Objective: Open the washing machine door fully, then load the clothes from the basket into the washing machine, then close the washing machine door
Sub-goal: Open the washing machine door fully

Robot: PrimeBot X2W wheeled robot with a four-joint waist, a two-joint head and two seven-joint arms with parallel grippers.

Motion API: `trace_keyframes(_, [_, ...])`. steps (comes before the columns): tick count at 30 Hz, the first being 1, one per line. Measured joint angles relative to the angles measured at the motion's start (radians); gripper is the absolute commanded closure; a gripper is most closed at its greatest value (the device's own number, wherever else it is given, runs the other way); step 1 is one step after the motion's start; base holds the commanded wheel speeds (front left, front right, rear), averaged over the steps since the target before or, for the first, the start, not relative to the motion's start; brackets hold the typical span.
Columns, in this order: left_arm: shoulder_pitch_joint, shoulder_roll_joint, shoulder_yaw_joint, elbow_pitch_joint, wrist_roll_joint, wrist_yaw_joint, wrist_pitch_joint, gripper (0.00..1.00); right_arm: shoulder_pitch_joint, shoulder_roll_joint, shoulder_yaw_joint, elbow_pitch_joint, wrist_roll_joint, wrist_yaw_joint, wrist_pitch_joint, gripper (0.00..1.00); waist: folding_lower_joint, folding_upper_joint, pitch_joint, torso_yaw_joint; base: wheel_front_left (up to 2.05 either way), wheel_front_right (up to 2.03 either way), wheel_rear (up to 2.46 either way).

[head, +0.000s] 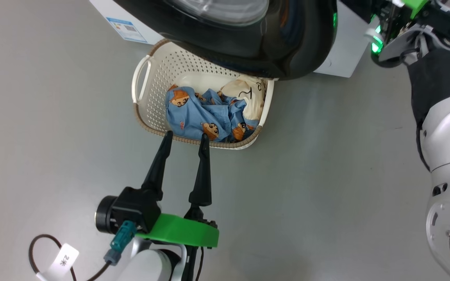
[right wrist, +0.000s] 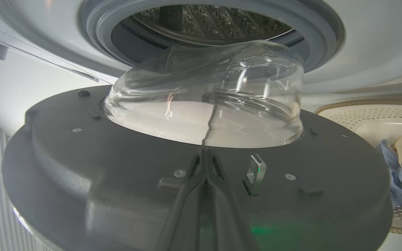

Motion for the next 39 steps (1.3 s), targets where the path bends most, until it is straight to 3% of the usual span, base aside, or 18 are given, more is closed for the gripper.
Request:
trace_keyframes(13, [0.004,0.000,0.001,0.001,0.016,-0.004,0.000,0.00,0.093,0.014,0.055,-0.061,0.023,0.000,0.057,1.00,0.0000,0.0001,-0.027,-0.015,0.00,0.00,0.00])
trace_keyframes(39, [0.008,0.001,0.001,0.007,0.016,-0.006,0.000,0.00,0.255,0.014,0.376,-0.243,0.234,0.000,0.065,1.00,-0.0001,0.0000,-0.048,-0.027,0.00,0.00,0.00])
